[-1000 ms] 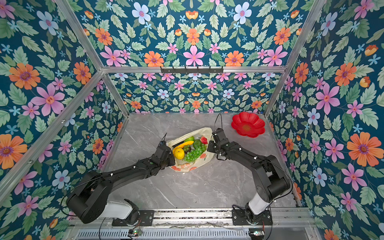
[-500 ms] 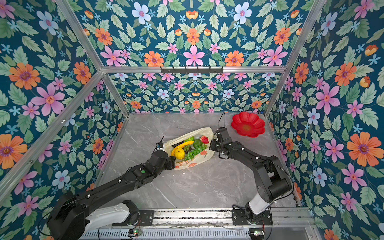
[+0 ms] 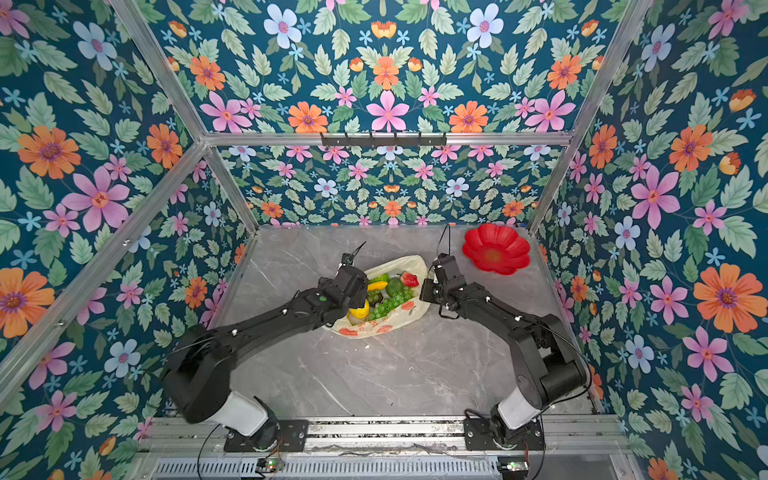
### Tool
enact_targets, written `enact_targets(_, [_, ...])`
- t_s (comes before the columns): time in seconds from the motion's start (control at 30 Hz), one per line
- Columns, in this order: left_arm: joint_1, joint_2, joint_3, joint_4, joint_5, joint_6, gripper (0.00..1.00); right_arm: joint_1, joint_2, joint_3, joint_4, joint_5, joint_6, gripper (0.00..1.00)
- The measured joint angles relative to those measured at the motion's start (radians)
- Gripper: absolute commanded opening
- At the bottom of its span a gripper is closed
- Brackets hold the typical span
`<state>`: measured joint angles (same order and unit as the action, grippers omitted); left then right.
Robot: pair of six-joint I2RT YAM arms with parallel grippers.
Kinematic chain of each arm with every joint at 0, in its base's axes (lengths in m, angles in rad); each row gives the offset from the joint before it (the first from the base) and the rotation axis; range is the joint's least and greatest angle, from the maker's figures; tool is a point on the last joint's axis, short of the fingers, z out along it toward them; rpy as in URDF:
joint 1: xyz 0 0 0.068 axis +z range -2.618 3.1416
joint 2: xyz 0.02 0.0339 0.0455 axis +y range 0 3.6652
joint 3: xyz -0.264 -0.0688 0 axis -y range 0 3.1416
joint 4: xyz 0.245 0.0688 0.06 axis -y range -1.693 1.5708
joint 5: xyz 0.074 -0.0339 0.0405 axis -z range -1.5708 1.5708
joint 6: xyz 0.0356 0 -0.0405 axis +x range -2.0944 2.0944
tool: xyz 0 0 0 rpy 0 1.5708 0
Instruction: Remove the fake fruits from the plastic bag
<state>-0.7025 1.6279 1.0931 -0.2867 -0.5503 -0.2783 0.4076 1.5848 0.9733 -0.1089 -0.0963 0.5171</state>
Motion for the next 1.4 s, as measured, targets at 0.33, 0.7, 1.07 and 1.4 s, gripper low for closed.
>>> enact_targets(0.33, [0.198,0.152,0.113,0.077,0.148,0.083,0.32,0.0,0.094,0.085,-0.017,0.0,-0.042,0.0])
enact_targets(0.7, [0.393,0.005,-0.136,0.193,0.385,-0.099,0.0,0.071,0.303,0.32,-0.064,-0.042,-0.099,0.0])
enact_targets(1.07, [0.399,-0.298,-0.356,0.214,0.391,-0.217,0.0,0.171,0.446,0.542,-0.124,-0.057,-0.126,0.0])
enact_targets(1.4, [0.301,-0.251,-0.35,0.303,0.489,-0.187,0.0,0.143,0.425,0.533,-0.171,0.009,-0.128,0.19])
